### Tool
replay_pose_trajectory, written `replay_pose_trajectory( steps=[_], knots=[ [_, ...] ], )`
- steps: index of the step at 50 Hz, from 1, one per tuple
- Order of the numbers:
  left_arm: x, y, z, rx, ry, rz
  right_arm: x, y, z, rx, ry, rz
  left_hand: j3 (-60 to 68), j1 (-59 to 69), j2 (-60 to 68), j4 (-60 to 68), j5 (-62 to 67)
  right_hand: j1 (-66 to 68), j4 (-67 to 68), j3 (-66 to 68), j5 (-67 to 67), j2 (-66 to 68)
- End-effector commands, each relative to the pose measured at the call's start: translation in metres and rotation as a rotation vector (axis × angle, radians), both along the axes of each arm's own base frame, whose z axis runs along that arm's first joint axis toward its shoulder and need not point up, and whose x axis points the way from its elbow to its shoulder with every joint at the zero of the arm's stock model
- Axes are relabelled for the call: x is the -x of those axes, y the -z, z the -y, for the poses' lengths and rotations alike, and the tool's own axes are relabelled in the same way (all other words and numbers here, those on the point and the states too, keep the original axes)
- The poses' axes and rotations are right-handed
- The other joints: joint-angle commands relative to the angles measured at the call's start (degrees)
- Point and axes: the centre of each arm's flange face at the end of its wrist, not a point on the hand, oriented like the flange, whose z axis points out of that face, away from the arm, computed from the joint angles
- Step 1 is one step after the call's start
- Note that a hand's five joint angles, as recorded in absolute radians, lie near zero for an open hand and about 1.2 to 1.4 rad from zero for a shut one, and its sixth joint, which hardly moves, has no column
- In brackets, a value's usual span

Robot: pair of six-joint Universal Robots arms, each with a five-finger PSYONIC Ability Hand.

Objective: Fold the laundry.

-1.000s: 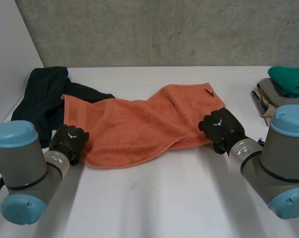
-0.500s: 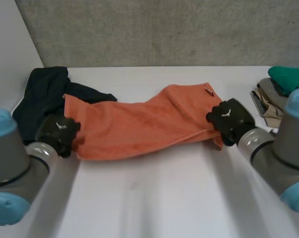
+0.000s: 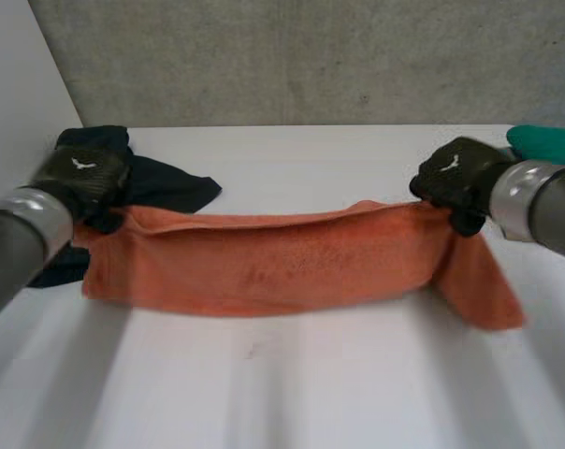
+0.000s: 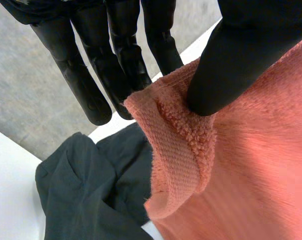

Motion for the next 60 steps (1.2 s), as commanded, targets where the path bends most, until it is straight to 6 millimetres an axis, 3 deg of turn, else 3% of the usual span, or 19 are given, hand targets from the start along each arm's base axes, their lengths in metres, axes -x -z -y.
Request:
replay_pose_trajectory(
  steps=[1,4,5,8,9,12,15,19,23,27,30,31,35,40,46,49,51,55,60],
  knots=[
    [0.022,-0.008,0.078,0.217,-0.046,0.000,-0.023,0.022,0.068,0.158,0.091,0.086,11.8,14.8,11.5,11.4,14.4,15.8,11.3,11.9,12.5,12.8],
    [0.026,-0.050,0.098,0.399,-0.063,-0.067,-0.028,-0.001,0.091,0.317,0.128,0.167,11.8,14.8,11.5,11.4,14.4,15.8,11.3,11.9,12.5,12.8],
    [0.027,-0.081,0.106,0.522,-0.066,-0.121,-0.031,-0.026,0.101,0.449,0.136,0.241,11.8,14.8,11.5,11.4,14.4,15.8,11.3,11.9,12.5,12.8],
    [0.026,-0.125,0.111,0.706,-0.072,-0.217,-0.035,-0.061,0.108,0.632,0.120,0.348,11.8,14.8,11.5,11.4,14.4,15.8,11.3,11.9,12.5,12.8],
    [0.023,-0.151,0.110,0.813,-0.075,-0.278,-0.036,-0.086,0.107,0.751,0.095,0.415,11.8,14.8,11.5,11.4,14.4,15.8,11.3,11.9,12.5,12.8],
    [0.019,-0.181,0.102,0.918,-0.075,-0.354,-0.036,-0.117,0.098,0.898,0.031,0.498,11.8,14.8,11.5,11.4,14.4,15.8,11.3,11.9,12.5,12.8],
    [0.016,-0.184,0.097,0.912,-0.073,-0.364,-0.039,-0.134,0.084,0.992,-0.074,0.553,11.8,14.8,11.5,11.4,14.4,15.8,11.3,11.9,12.5,12.8],
    [0.011,-0.166,0.095,0.833,-0.078,-0.340,-0.037,-0.129,0.077,0.946,-0.123,0.554,11.8,14.8,11.5,11.4,14.4,15.8,11.3,11.9,12.5,12.8],
    [0.003,-0.125,0.096,0.708,-0.106,-0.291,-0.035,-0.103,0.076,0.824,-0.118,0.513,11.8,14.8,11.5,11.4,14.4,15.8,11.3,11.9,12.5,12.8],
    [0.000,-0.063,0.090,0.533,-0.118,-0.240,-0.032,-0.043,0.072,0.580,-0.119,0.432,11.8,14.8,11.5,11.4,14.4,15.8,11.3,11.9,12.5,12.8],
    [0.000,-0.030,0.082,0.443,-0.120,-0.214,-0.031,-0.008,0.067,0.453,-0.119,0.391,11.8,14.8,11.5,11.4,14.4,15.8,11.3,11.9,12.5,12.8],
    [-0.001,-0.011,0.077,0.393,-0.123,-0.200,-0.030,0.015,0.062,0.375,-0.116,0.367,11.8,14.8,11.5,11.4,14.4,15.8,11.3,11.9,12.5,12.8],
    [-0.003,0.033,0.067,0.299,-0.121,-0.172,-0.028,0.068,0.051,0.213,-0.102,0.322,11.8,14.8,11.5,11.4,14.4,15.8,11.3,11.9,12.5,12.8],
    [-0.002,0.066,0.056,0.236,-0.107,-0.154,-0.025,0.110,0.047,0.086,-0.062,0.299,11.8,14.8,11.5,11.4,14.4,15.8,11.3,11.9,12.5,12.8],
    [-0.004,0.075,0.048,0.211,-0.102,-0.134,-0.019,0.125,0.045,-0.003,0.032,0.311,11.8,14.8,11.5,11.4,14.4,10.6,6.1,6.7,7.3,7.6],
    [-0.005,0.072,0.044,0.211,-0.102,-0.131,-0.017,0.123,0.043,-0.041,0.062,0.325,11.8,14.8,11.5,11.4,14.4,-17.4,-21.9,-21.3,-20.7,-20.5],
    [-0.006,0.070,0.041,0.210,-0.103,-0.130,-0.015,0.114,0.042,-0.051,0.079,0.340,11.8,14.8,11.5,11.4,14.4,-31.9,-36.4,-35.8,-35.2,-34.9],
    [-0.010,0.067,0.037,0.202,-0.101,-0.130,-0.008,0.093,0.045,-0.057,0.107,0.367,11.8,14.8,11.5,11.4,14.4,-43.7,-48.2,-47.6,-47.0,-46.8],
    [-0.013,0.067,0.034,0.191,-0.096,-0.127,0.001,0.074,0.055,-0.075,0.133,0.381,11.8,14.8,11.5,11.4,14.4,-47.6,-52.1,-51.5,-50.9,-50.7]
  ],
)
